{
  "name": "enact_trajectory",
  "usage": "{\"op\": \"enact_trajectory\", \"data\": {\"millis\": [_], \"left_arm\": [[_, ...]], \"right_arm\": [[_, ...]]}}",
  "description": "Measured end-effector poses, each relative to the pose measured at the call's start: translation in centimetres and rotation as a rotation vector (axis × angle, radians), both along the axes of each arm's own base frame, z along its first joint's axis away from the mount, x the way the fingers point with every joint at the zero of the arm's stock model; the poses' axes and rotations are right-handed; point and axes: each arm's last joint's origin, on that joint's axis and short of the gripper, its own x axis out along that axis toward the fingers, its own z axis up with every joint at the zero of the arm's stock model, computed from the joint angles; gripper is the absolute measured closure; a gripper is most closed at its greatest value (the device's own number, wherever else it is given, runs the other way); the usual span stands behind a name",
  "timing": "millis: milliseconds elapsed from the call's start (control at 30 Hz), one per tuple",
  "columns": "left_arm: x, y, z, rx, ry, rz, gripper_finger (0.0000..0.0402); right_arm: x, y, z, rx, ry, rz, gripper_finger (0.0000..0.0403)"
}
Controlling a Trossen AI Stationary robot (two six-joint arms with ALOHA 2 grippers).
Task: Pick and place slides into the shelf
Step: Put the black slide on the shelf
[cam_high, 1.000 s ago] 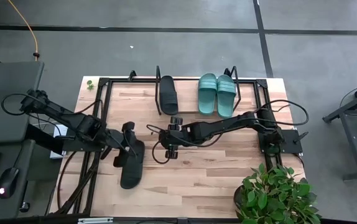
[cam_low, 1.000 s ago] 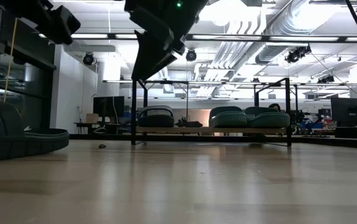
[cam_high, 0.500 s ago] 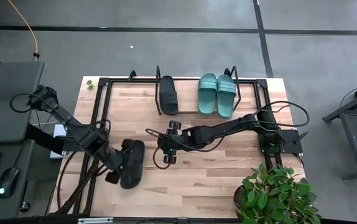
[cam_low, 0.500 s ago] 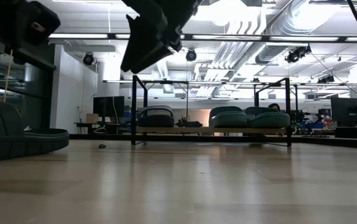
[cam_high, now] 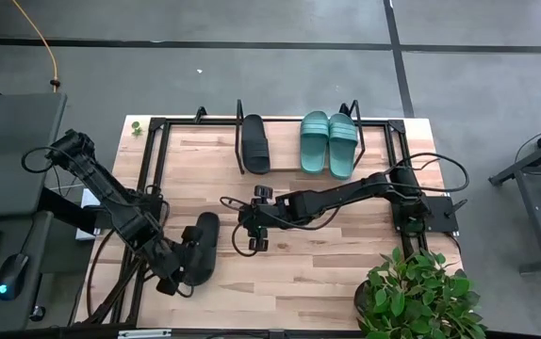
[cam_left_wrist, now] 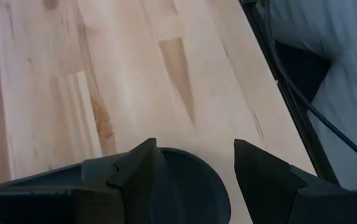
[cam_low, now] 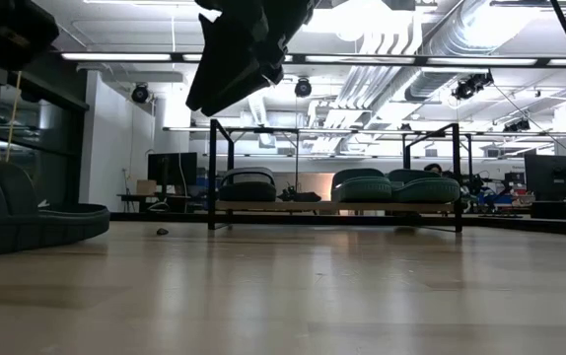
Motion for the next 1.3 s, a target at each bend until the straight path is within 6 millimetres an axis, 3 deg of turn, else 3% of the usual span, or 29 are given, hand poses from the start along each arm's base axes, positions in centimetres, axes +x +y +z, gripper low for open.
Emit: {"op": "enact_trajectory", "data": {"millis": [367, 567, 833, 1100, 1300], "left_arm": [[1.8, -1.7, -2.4, 0.037, 0.082, 0.032, 0.0204], [2.9, -4.0, -1.9, 0.133, 0.088, 0.048, 0.0204], [3.0, -8.2, -0.9, 0.312, 0.135, 0.118, 0.0204], [3.2, -10.4, -2.8, 0.507, 0.29, 0.232, 0.0204], [3.6, -10.8, -4.3, 0.622, 0.378, 0.261, 0.0204]], "right_arm": [[0.3, -0.4, 0.1, 0.011, -0.024, -0.016, 0.0212], [0.3, -0.1, 0.2, 0.024, -0.035, -0.019, 0.0212], [0.3, 0.3, 0.2, 0.055, -0.042, -0.012, 0.0212], [0.2, 1.0, 0.3, 0.084, -0.053, 0.011, 0.0212], [0.2, 1.6, 0.4, 0.083, -0.062, 0.023, 0.0212]]}}
